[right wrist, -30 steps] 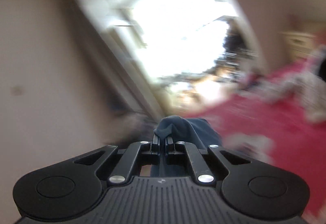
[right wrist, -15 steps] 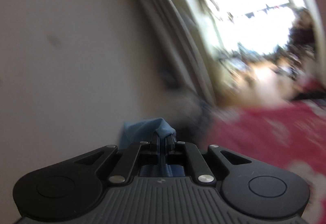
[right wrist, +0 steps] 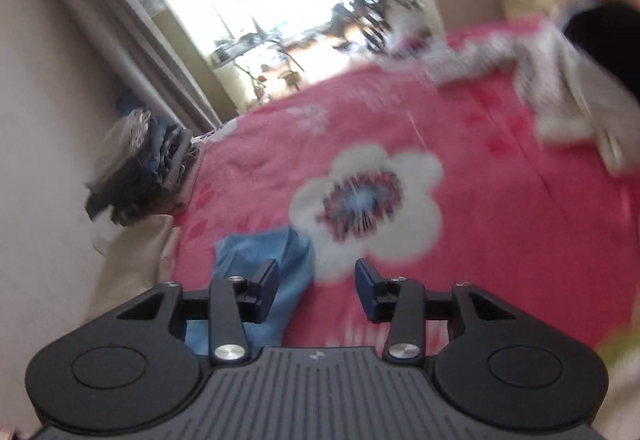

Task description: Fold clothes

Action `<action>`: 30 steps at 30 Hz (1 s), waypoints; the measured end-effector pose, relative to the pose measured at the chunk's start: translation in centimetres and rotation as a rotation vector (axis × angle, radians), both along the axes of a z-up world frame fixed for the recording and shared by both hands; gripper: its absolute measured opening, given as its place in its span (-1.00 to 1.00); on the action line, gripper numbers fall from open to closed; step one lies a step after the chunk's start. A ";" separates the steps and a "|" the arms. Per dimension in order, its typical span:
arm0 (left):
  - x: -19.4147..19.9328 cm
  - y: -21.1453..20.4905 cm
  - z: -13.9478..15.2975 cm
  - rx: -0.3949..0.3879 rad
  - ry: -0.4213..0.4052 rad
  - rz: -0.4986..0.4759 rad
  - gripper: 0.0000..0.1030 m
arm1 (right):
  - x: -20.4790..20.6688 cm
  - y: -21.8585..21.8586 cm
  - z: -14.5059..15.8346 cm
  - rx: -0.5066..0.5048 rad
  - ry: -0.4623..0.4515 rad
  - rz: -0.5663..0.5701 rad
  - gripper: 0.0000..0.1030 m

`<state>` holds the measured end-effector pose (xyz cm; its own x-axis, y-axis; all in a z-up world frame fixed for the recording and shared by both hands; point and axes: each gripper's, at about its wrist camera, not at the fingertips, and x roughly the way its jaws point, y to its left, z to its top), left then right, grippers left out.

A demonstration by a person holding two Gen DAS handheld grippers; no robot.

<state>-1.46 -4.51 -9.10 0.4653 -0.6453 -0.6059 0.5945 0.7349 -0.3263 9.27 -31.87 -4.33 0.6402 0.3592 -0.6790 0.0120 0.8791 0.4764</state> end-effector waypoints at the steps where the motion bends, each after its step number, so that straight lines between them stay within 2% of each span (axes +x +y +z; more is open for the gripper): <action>1: 0.3 0.7 0.5 -0.009 -0.006 0.008 0.42 | -1.2 -0.7 -0.5 0.038 0.028 -0.017 -0.03; 4: 2.4 2.2 1.3 0.014 -0.023 0.064 0.43 | -5.0 -0.8 -3.0 0.128 0.138 -0.022 -0.01; 8: 6.5 2.4 1.3 0.127 -0.063 0.134 0.40 | -8.1 0.8 -7.0 0.223 0.275 -0.049 0.00; 11: 9.3 0.5 0.3 0.257 -0.129 0.106 0.34 | -9.7 1.0 -9.7 0.340 0.335 -0.087 0.01; 14: 11.7 -1.5 -0.9 0.374 -0.185 0.046 0.27 | -11.0 1.4 -10.4 0.430 0.337 -0.075 0.01; 16: 12.5 -2.4 -1.4 0.431 -0.213 0.002 0.21 | -11.4 2.1 -10.2 0.431 0.328 -0.052 0.02; 20: 14.2 -4.1 -2.8 0.544 -0.278 -0.093 -0.09 | -11.8 3.0 -9.7 0.385 0.309 -0.015 0.02; 22: 15.0 -4.6 -3.4 0.585 -0.299 -0.140 -0.17 | -11.7 3.2 -9.6 0.363 0.287 -0.005 0.01; 23: 15.1 -4.6 -3.5 0.596 -0.306 -0.163 -0.26 | -11.7 3.3 -9.5 0.353 0.277 -0.001 -0.01; 26: 15.8 -5.0 -4.0 0.635 -0.308 -0.219 -0.44 | -11.6 3.7 -9.7 0.310 0.257 0.011 -0.15; 30: 16.5 -5.3 -4.8 0.660 -0.272 -0.262 -0.47 | -11.6 4.1 -10.0 0.275 0.260 0.029 -0.22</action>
